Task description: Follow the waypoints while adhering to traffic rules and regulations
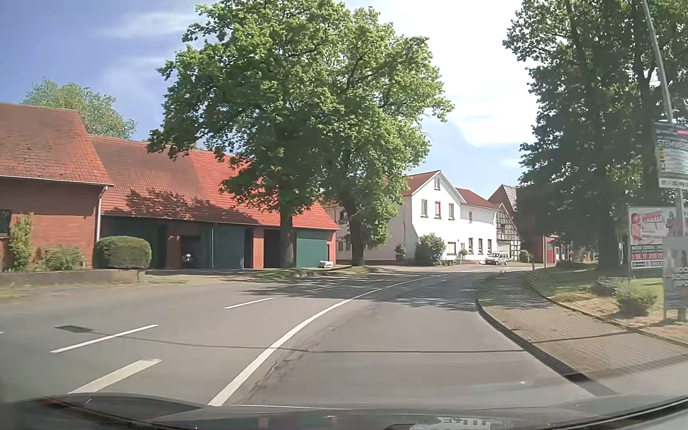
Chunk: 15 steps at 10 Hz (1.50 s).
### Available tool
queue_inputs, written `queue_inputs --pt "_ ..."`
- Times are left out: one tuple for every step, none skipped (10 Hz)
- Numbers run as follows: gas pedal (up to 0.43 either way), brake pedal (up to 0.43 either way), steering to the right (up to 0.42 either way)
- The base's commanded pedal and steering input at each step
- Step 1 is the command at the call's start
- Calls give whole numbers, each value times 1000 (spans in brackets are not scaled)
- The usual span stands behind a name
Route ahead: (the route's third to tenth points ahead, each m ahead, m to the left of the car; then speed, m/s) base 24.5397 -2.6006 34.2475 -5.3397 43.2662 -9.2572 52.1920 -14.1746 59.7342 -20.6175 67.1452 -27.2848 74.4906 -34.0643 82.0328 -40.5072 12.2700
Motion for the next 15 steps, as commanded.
queue_inputs --pt "169 0 41" --pt "169 0 43" --pt "177 0 44" --pt "177 0 45" --pt "177 0 49" --pt "177 0 53" --pt "177 0 58" --pt "177 0 62" --pt "177 0 64" --pt "177 0 65" --pt "177 0 64" --pt "177 0 63" --pt "177 0 63" --pt "177 0 63" --pt "177 0 63"
